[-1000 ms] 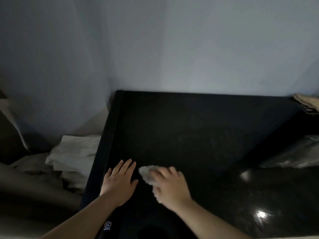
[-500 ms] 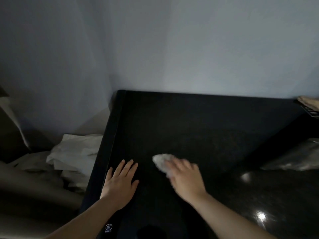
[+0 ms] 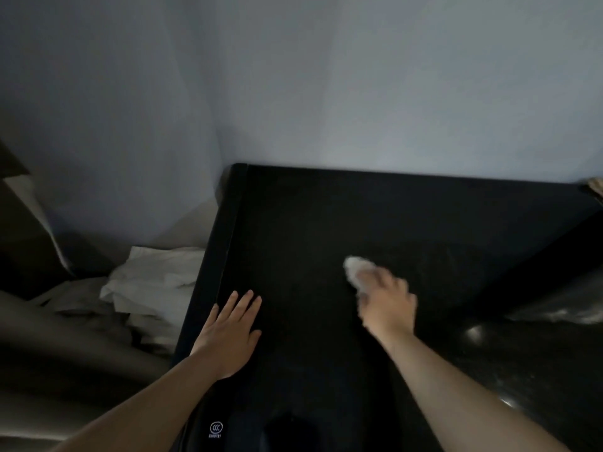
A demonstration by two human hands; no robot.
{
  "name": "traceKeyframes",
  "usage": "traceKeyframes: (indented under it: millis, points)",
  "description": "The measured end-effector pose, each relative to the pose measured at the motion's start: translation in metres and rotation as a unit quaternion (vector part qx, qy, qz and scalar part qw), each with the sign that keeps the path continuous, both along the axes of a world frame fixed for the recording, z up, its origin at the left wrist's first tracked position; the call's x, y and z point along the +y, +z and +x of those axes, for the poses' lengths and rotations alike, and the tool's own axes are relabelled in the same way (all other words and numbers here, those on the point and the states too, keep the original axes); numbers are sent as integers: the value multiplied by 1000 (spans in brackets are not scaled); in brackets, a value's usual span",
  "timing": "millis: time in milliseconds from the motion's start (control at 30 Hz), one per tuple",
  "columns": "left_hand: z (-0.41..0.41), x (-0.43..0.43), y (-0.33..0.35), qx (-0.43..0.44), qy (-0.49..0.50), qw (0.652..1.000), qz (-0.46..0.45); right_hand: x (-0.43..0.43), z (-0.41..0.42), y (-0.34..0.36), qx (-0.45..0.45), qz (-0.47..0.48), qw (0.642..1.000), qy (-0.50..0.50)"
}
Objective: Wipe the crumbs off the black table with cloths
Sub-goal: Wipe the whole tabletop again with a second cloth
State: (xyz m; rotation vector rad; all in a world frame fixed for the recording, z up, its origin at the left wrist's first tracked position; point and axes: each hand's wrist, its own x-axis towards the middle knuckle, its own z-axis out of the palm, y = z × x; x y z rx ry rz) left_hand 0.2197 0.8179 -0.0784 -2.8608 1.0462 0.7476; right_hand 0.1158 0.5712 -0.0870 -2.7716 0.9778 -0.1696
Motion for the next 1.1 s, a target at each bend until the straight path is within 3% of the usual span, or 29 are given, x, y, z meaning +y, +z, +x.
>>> traceKeyframes:
  millis: [33,100,133,200,267,300,367,433,500,533,567,633,700,733,767,833,900,967,1033,1100]
  points:
    - [1,0,0,4,0,1000,0,-9,7,0,12,56,994,-93]
    - [3,1,1,10,-2,1000,-1,5,25,-3,5,96,987,-131]
    - [4,1,0,10,-4,1000,-2,26,31,-7,7,100,991,-87]
    - [6,2,0,8,-5,1000,-3,77,33,-18,11,95,989,110]
    - [6,2,-1,9,-8,1000,-4,98,26,-13,14,79,944,319]
    - [6,2,-1,8,-7,1000,-5,87,27,-7,-21,45,928,370]
    - [6,2,0,8,-9,1000,-2,46,34,-2,-43,-25,956,290]
    - [6,1,1,10,-11,1000,2,1,48,1,15,6,998,63]
    - [6,1,1,14,-8,1000,4,-7,64,7,56,90,988,-115]
    - [6,1,1,15,-8,1000,5,7,75,9,56,107,984,-133]
    - [6,1,1,14,-10,1000,6,28,88,8,44,133,984,-105]
    - [6,2,2,12,-13,1000,4,80,104,-6,42,163,984,65]
    - [7,2,2,12,-12,1000,1,110,101,-13,80,132,955,254]
    - [7,2,2,11,-12,1000,1,101,100,-8,70,90,948,298]
    - [7,2,2,11,-11,1000,2,81,99,-2,57,39,950,304]
    - [7,2,3,13,-11,1000,5,30,88,3,61,-28,979,192]
    - [7,2,3,16,-10,1000,6,-18,70,9,81,-1,997,-15]
    - [7,1,4,20,-8,1000,5,-22,59,5,84,44,987,-133]
    - [6,0,4,19,-4,1000,2,20,63,-4,67,79,989,-110]
    - [5,0,4,16,-1,1000,-5,75,59,-13,48,82,994,50]
